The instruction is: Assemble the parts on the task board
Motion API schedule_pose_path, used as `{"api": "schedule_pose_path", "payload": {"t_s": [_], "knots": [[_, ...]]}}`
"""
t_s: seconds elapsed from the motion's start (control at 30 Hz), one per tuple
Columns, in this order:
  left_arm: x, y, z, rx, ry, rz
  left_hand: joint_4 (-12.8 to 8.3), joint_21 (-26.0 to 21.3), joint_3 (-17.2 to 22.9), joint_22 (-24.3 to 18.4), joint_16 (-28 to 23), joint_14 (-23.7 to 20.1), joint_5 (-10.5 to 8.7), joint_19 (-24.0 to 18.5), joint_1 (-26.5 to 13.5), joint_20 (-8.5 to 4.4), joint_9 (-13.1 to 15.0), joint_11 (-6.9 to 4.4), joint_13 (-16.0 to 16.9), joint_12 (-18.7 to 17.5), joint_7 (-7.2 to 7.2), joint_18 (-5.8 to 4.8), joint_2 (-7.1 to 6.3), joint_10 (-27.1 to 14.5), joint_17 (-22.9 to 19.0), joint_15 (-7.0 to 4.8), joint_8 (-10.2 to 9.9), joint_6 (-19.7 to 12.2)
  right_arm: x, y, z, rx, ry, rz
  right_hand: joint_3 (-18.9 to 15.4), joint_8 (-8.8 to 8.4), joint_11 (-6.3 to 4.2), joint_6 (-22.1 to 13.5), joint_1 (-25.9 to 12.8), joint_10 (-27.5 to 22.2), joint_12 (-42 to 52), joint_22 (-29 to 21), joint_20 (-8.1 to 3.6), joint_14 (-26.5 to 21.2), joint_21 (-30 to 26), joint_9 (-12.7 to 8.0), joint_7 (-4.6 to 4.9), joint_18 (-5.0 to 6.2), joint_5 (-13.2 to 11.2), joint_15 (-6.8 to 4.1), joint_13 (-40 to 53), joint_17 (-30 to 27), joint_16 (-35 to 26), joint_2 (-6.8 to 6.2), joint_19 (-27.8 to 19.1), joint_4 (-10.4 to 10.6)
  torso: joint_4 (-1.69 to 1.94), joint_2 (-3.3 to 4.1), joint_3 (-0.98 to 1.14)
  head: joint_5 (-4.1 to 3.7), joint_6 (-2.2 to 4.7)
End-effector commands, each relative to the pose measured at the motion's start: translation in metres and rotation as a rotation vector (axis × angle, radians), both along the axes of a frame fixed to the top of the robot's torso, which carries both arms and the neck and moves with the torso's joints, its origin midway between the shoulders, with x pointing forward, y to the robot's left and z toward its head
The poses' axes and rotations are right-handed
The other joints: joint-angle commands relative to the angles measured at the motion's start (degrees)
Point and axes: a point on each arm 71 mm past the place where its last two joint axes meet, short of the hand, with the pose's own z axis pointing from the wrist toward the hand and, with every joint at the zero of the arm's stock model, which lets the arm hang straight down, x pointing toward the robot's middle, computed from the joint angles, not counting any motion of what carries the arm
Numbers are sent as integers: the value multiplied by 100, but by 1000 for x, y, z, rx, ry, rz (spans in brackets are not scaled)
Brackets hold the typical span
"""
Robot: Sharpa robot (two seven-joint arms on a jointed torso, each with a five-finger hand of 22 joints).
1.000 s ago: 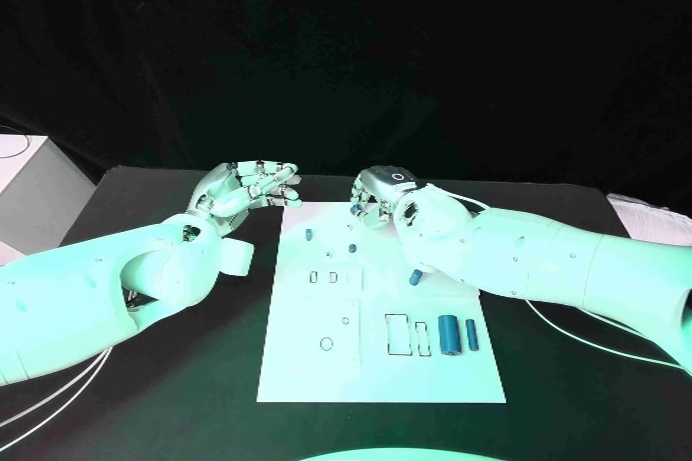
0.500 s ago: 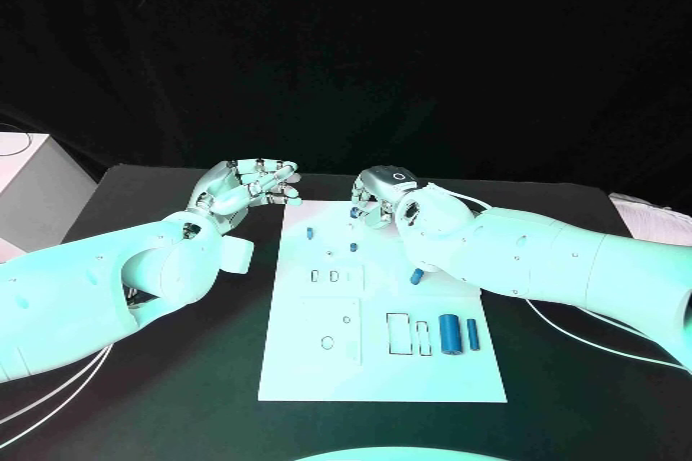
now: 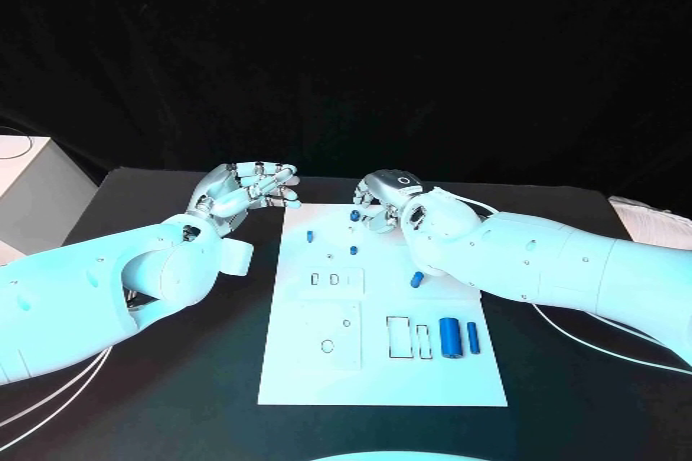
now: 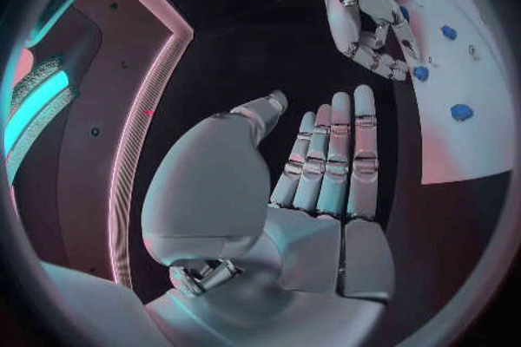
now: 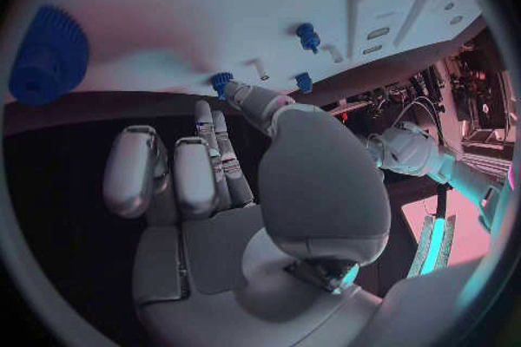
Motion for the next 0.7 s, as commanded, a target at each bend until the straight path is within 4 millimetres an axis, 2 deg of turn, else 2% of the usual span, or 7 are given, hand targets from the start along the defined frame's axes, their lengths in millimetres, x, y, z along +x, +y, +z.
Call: {"api": "schedule_pose_path", "payload": {"t_s": [0.03,0.2,0.43,0.57,0.63,0.67,0.7], "knots": [[0,-1,2,-4,-11,-12,-38,25,-4,5,-14,-41,18,-37,13,10,5,24,4,-13,14,-1,48,-11,7,-14,-24,-20,-5,-11,5,23,-21,6,-48,-30,-8,-53,33,-38,-9,-38,-12,-48,-34,-6,-4,73,14,5,-6,-38,-41,-45,-39,0,-36,-18,25,-18,41],[1,0,1,-4,-12,-13,-42,30,-3,8,-12,-44,18,-43,15,10,6,24,4,-12,13,0,47,-9,9,-15,-23,-20,-14,-39,21,93,-66,-3,-79,-4,-29,38,57,207,84,88,-29,-3,46,23,-2,43,92,-8,38,64,10,7,43,39,-107,-49,57,-17,104],[3,2,0,-4,-14,-14,-44,32,-4,10,-12,-44,18,-45,16,10,6,24,4,-12,13,0,46,-9,9,-15,-23,-20,-23,-89,37,202,-43,-64,-165,-12,-147,133,-50,825,268,452,-98,101,310,58,-56,-33,83,-93,182,387,196,-96,219,183,-230,-90,134,-30,203],[4,2,0,-5,-13,-16,-44,32,-4,10,-12,-44,18,-45,16,10,6,24,4,-12,13,0,46,-9,9,-15,-23,-20,-23,-113,38,237,38,-110,-850,-95,-306,71,12,1345,1052,666,-233,144,461,67,-148,-73,192,-239,829,633,343,-107,303,151,-268,-99,179,-29,219],[5,1,-1,-6,-12,-18,-46,35,-5,12,-11,-46,18,-49,16,10,7,24,4,-12,13,0,44,-9,10,-15,-23,-21,-22,-120,36,231,78,-124,-1565,-173,-302,-58,220,854,2713,825,-267,176,562,83,-115,-92,352,-203,2414,804,447,97,362,279,-270,-101,191,-37,221],[5,1,-1,-7,-12,-19,-46,35,-5,12,-11,-46,18,-49,16,10,7,24,4,-12,13,0,44,-9,10,-15,-23,-21,-21,-122,35,225,98,-130,-1975,-180,-370,-118,438,1008,5568,1051,-157,260,731,104,-93,-169,429,-169,5203,1203,651,158,452,382,-270,-100,200,-36,221],[5,0,-1,-7,-12,-20,-46,35,-5,12,-11,-46,18,-49,16,10,7,24,4,-12,13,0,44,-9,10,-15,-23,-21,-20,-124,33,217,118,-136,-2065,-174,-247,-134,411,1343,6609,1214,-189,333,859,109,-59,-184,407,-162,6342,1683,824,215,517,489,-268,-101,206,-38,221]]}}
